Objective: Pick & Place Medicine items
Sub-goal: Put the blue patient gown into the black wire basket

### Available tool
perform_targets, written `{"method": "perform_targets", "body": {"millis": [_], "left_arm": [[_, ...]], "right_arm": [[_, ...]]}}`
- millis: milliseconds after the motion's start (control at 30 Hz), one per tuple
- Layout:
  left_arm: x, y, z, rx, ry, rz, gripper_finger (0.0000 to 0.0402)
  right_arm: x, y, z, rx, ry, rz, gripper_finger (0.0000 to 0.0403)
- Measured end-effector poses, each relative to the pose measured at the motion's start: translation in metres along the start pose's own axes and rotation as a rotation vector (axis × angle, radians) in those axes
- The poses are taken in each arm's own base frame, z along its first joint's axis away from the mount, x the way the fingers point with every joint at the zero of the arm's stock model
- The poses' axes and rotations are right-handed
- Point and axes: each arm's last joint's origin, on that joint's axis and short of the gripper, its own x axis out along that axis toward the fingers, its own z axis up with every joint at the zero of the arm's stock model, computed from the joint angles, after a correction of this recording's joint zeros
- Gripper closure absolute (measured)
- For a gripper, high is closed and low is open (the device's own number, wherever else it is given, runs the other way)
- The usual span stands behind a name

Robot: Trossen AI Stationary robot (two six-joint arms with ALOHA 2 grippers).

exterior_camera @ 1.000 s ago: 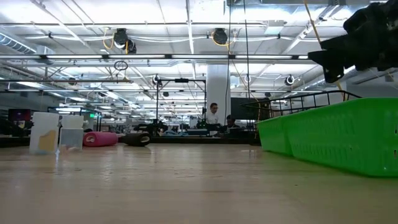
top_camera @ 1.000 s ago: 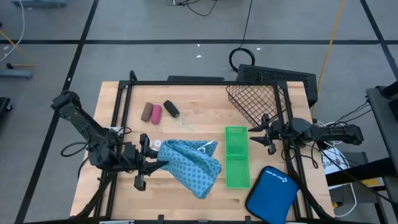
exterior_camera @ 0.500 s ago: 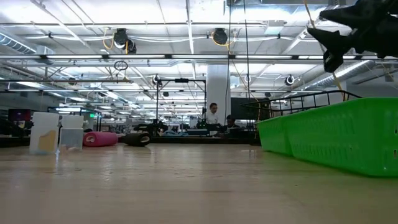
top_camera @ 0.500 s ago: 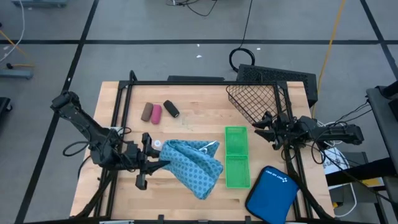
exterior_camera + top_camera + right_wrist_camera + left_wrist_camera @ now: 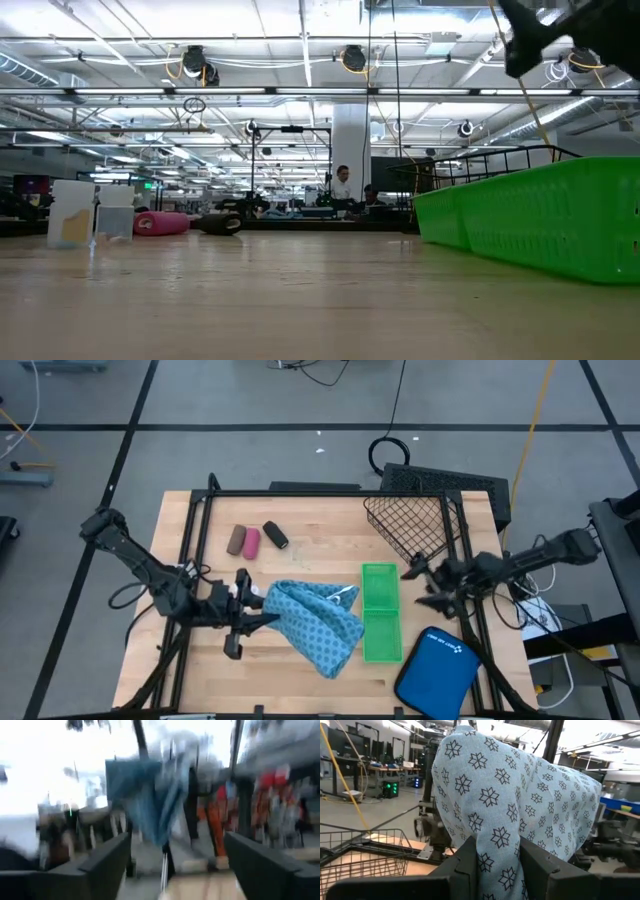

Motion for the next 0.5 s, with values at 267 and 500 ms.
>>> {"method": "perform_targets", "body": {"millis": [267,500], "left_arm": [[0.007,0.007,0.003,-0.006,-0.019,-0.064,0.0302],[0.010,0.011,0.004,0.005,-0.020,-0.133,0.0302]], "right_arm": [[0.077,-0.003,-0.010,-0.041,0.132,-0.080,0.0006],[0.120,-0.005,-0.019,-0.039,0.051,0.040,0.0006]]}}
